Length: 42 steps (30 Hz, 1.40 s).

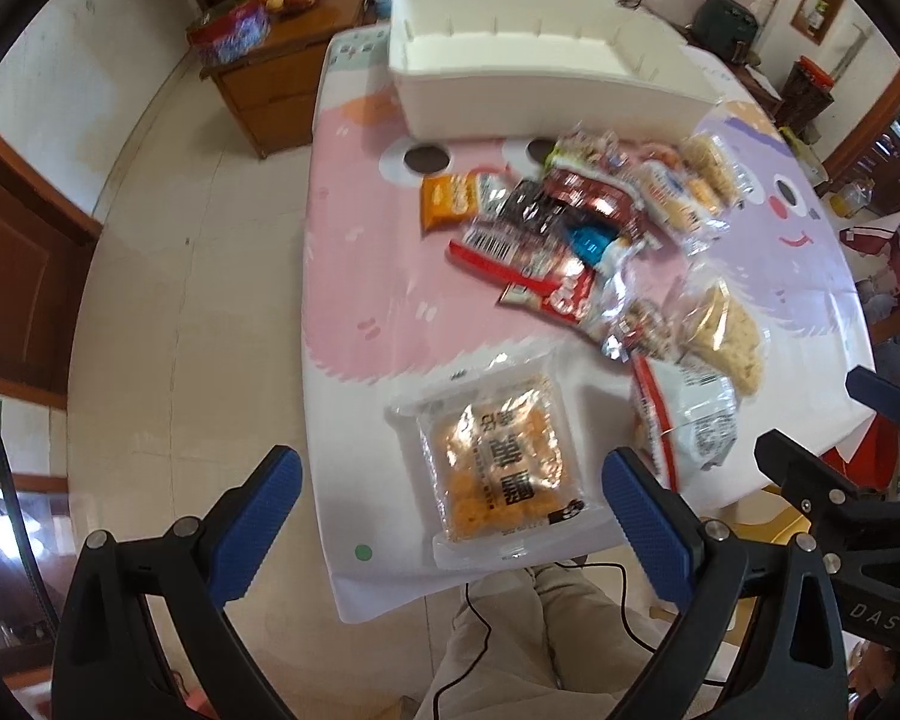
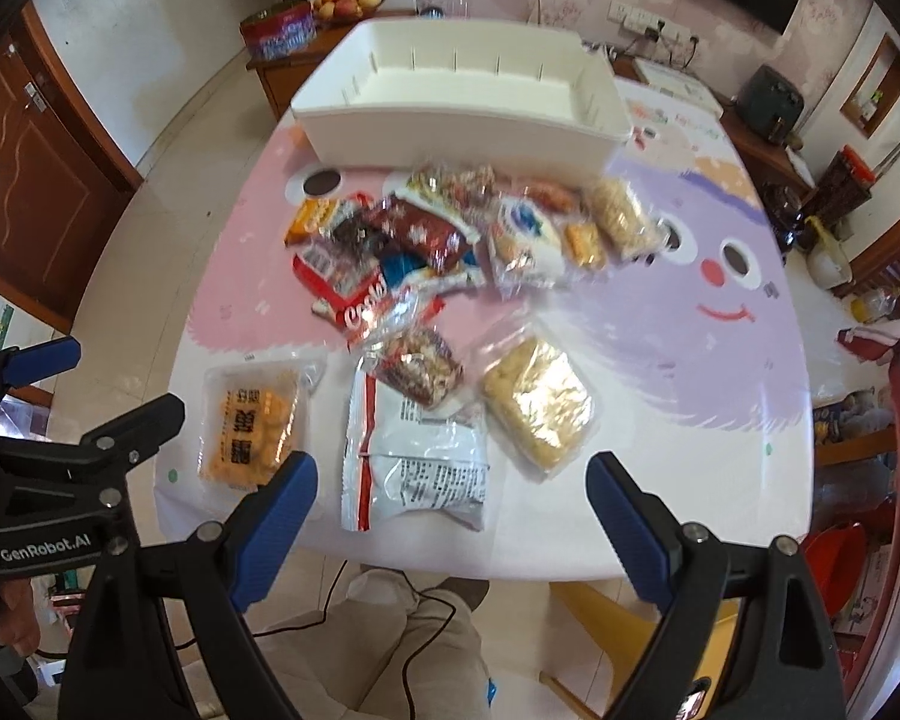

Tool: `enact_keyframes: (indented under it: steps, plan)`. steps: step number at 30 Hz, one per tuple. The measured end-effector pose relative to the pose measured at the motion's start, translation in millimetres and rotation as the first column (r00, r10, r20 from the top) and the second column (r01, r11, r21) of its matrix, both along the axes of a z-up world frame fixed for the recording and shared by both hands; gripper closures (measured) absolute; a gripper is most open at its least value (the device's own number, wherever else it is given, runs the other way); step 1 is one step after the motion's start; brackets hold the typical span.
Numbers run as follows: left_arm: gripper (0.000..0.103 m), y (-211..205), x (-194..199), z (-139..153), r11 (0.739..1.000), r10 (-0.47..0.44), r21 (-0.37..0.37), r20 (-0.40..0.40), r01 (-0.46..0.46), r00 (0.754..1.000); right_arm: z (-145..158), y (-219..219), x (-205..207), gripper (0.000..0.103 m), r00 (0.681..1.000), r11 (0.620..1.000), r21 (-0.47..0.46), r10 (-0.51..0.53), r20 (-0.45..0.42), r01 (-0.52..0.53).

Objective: Organize snacks
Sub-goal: 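Grasp the orange bread pack with left gripper while right gripper grasps the white printed bag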

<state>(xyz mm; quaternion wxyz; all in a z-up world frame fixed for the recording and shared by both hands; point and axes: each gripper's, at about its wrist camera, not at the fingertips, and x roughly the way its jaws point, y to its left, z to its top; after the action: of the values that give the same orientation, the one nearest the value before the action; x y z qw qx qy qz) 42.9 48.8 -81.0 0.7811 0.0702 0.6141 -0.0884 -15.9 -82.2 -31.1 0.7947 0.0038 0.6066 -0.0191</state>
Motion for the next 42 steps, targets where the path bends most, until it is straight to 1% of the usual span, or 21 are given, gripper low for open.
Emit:
enact_keyframes:
  steps: [2,5,9,12,17,20,24,26,28,30,31,32,33,36,37,38,39,40,41,42]
  plan:
    - [0.003,6,2,-13,1.000,0.027,-0.005,-0.031,-0.027,0.999,-10,0,1,0.011,1.000,1.000,0.013,-0.005,-0.021,0.005]
    - [0.003,18,3,-34,0.997,0.070,-0.039,-0.082,-0.073,0.994,-26,0,1,0.011,0.999,0.999,0.037,-0.011,-0.049,0.013]
    - [0.003,30,3,-62,0.988,0.124,-0.074,-0.151,-0.136,0.981,-47,1,4,0.011,0.997,0.998,0.057,-0.016,-0.077,0.020]
    - [0.003,35,2,-79,0.980,0.145,-0.106,-0.194,-0.168,0.970,-61,1,7,0.011,0.996,0.998,0.057,-0.014,-0.091,0.019]
    - [0.003,34,4,-98,0.972,0.155,-0.138,-0.219,-0.188,0.963,-85,-3,14,0.012,0.993,0.999,0.041,-0.018,-0.113,0.023]
    - [0.003,30,9,-111,0.971,0.163,-0.132,-0.240,-0.198,0.957,-96,-2,17,0.012,0.992,0.997,0.068,-0.015,-0.122,0.023]
    - [0.003,25,14,-121,0.966,0.174,-0.148,-0.247,-0.214,0.953,-105,4,22,0.012,0.991,0.999,0.052,-0.003,-0.137,0.010]
    - [0.003,23,16,-124,0.967,0.171,-0.144,-0.250,-0.211,0.953,-109,5,25,0.012,0.991,0.998,0.067,0.000,-0.136,0.009]
    - [0.003,16,19,-131,0.966,0.164,-0.149,-0.271,-0.210,0.949,-110,4,27,0.012,0.991,0.997,0.078,0.000,-0.131,0.010]
    - [0.003,9,21,-132,0.965,0.154,-0.162,-0.295,-0.209,0.943,-115,5,30,0.015,0.990,0.996,0.088,0.007,-0.139,0.006]
    - [0.003,5,24,-133,0.964,0.147,-0.167,-0.306,-0.205,0.941,-118,5,30,0.022,0.989,0.995,0.100,0.010,-0.148,0.004]
    - [0.002,0,26,-135,0.968,0.142,-0.155,-0.310,-0.197,0.940,-121,5,31,0.026,0.988,0.994,0.109,0.014,-0.156,0.003]
    - [0.003,-4,26,-137,0.973,0.137,-0.136,-0.311,-0.186,0.941,-123,5,30,0.027,0.988,0.993,0.118,0.014,-0.157,0.004]
    - [0.003,-7,24,-145,0.971,0.140,-0.138,-0.336,-0.196,0.931,-123,8,28,0.033,0.989,0.994,0.109,0.042,-0.140,-0.026]
    - [0.005,-5,22,-149,0.969,0.145,-0.139,-0.347,-0.204,0.926,-123,10,25,0.038,0.990,0.993,0.110,0.050,-0.134,-0.035]
    - [0.010,-5,21,-148,0.972,0.148,-0.127,-0.332,-0.200,0.932,-122,12,23,0.041,0.990,0.993,0.110,0.055,-0.131,-0.041]
    - [0.014,-5,20,-146,0.975,0.143,-0.116,-0.314,-0.187,0.939,-121,13,21,0.042,0.990,0.993,0.108,0.055,-0.128,-0.041]
    - [0.022,-6,21,-145,0.977,0.133,-0.117,-0.306,-0.176,0.943,-120,13,20,0.043,0.990,0.994,0.105,0.055,-0.127,-0.042]
    - [0.027,-7,21,-143,0.980,0.127,-0.112,-0.295,-0.167,0.947,-118,12,19,0.044,0.991,0.994,0.099,0.053,-0.120,-0.041]
    - [0.029,-8,21,-143,0.981,0.123,-0.106,-0.290,-0.159,0.949,-117,12,17,0.045,0.992,0.994,0.097,0.051,-0.116,-0.040]
